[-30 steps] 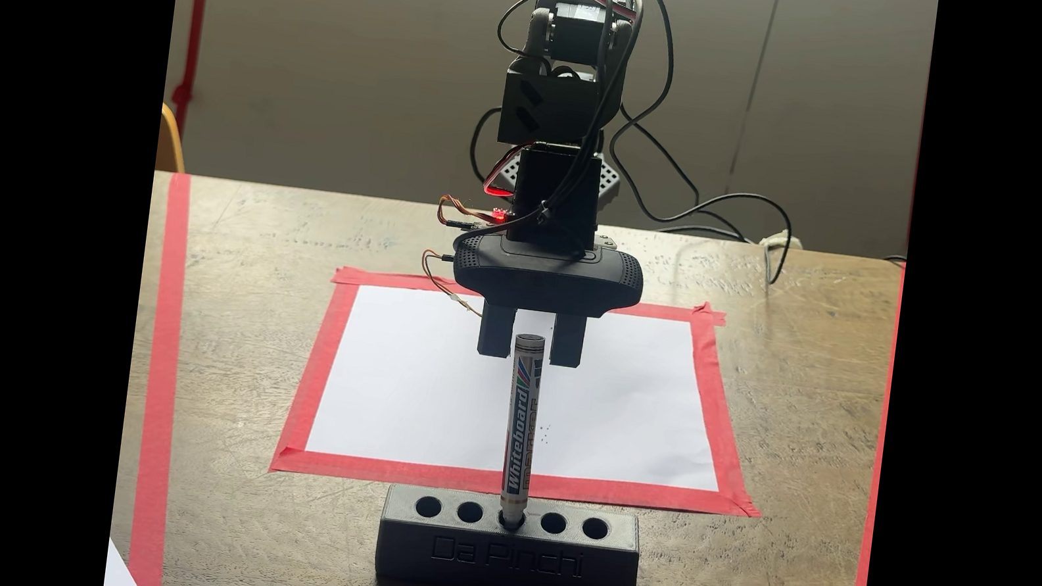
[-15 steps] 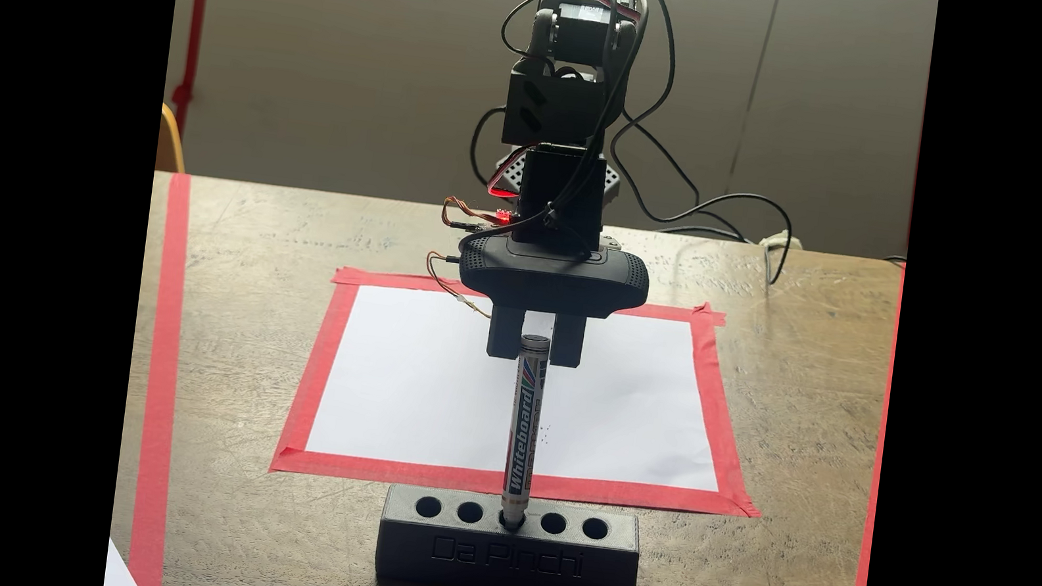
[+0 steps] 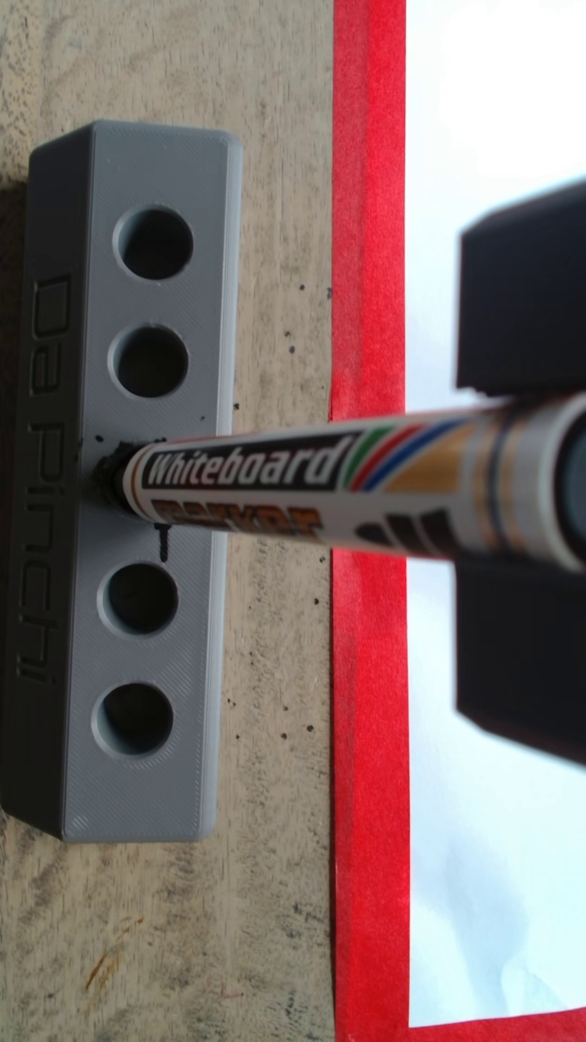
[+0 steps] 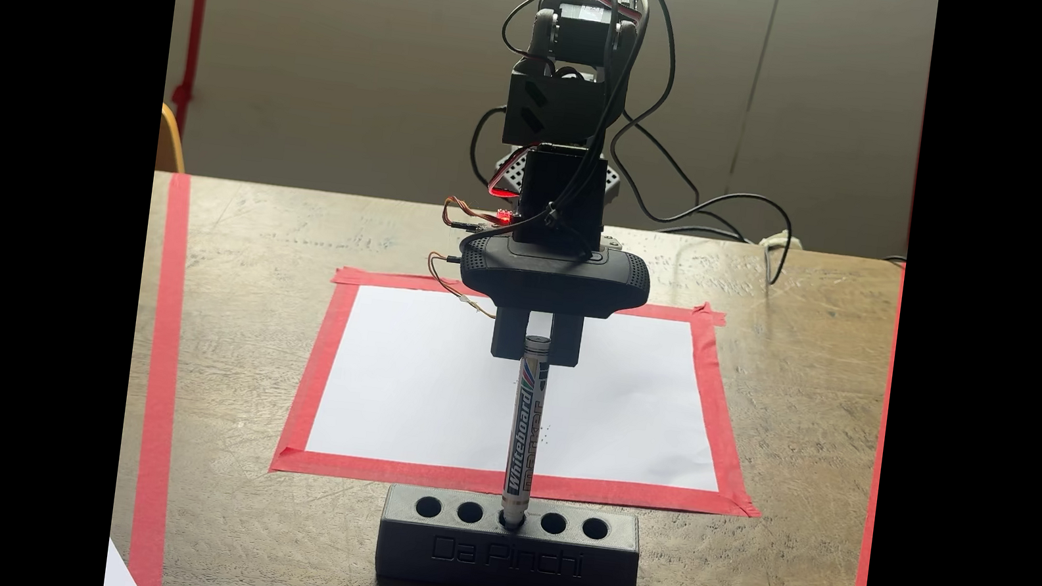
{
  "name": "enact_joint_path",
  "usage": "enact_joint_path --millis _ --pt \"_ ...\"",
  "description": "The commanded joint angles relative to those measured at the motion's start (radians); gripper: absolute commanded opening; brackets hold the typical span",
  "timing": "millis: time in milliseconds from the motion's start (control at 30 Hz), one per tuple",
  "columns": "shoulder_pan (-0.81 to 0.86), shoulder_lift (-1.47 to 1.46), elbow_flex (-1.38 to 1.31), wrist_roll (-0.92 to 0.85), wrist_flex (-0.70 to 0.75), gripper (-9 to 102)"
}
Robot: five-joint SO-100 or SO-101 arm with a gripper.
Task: Pick up a pen
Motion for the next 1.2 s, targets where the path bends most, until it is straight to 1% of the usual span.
enact_joint_path --millis 0,133,1167 --pt "0.0 0.028 -0.066 -0.009 -0.028 5" --pt "0.002 0.028 -0.066 -0.009 -0.028 0" --pt "0.005 0.043 -0.037 -0.011 -0.028 -1"
